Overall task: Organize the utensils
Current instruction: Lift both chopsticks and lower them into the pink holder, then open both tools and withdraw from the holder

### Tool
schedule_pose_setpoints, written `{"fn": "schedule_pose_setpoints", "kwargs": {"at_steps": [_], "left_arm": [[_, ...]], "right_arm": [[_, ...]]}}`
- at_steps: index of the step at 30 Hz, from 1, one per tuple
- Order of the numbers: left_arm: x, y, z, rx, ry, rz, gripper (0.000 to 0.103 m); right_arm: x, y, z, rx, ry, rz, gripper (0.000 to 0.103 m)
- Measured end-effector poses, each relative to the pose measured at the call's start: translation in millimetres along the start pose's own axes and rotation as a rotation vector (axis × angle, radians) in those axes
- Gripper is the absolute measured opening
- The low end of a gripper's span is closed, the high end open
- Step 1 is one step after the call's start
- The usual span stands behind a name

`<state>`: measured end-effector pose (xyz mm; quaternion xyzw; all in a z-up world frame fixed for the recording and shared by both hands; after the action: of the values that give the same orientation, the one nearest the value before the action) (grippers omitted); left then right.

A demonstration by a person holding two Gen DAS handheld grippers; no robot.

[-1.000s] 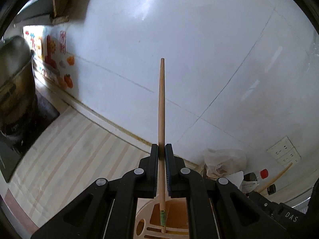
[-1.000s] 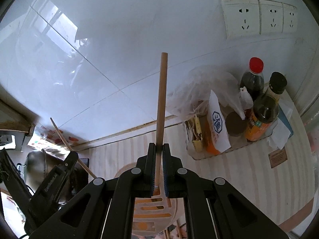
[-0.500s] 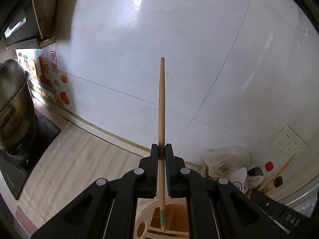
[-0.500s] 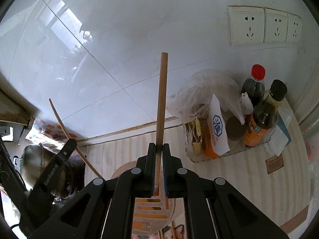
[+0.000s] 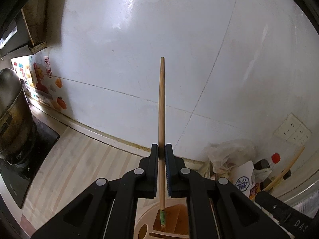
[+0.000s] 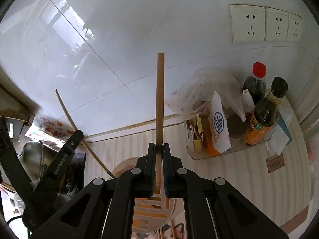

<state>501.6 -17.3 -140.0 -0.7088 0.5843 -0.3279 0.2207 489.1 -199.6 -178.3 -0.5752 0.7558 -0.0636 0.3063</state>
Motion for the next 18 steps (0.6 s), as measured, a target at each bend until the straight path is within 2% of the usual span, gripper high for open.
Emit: {"fn": "schedule_pose_setpoints", "kwargs": {"at_steps": [6,10,12,13,14,15,16,18], "left_arm": [[2,16,-2,-0.048,0.022,0.041,0.005],[1,22,-13,-0.080,0.031,0.083,0.009],[-2,23,-22,-0.084,0.032,0.092,0.011],[-4,24,-27,-0.087,0.031,0.091,0.017],[-7,23,-34,-0.085,0.021,0.092,0.032],[-11,22,-40,-0.079,0.010,0.093,0.042],[-16,21,-47,-0.070,-0.006,0.092,0.062],[-27,19,-65,-0.039,-0.028,0.088,0.073]], "right_arm": [[3,8,6,-0.025,0.000,-0.010,0.007],[5,16,14,-0.069,-0.012,-0.013,0.008],[5,20,17,-0.096,-0.031,-0.016,0.013],[5,22,18,-0.109,-0.041,-0.015,0.018],[5,23,16,-0.112,-0.049,-0.014,0.032],[4,24,14,-0.108,-0.053,-0.016,0.044],[4,24,10,-0.100,-0.054,-0.018,0.047],[5,26,2,-0.084,-0.059,-0.019,0.053]]}}
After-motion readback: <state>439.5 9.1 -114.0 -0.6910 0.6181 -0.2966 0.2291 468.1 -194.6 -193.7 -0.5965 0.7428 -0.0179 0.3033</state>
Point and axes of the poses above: each gripper's, at about its wrist camera, not at the fingertips, and z roughly the way its jaws point, x to its right, y to its underside, the point moved 9 cm from there along z, roughly the way its jaws point, and after that the axes turned 1 degree about z, right-handed, at the moved point
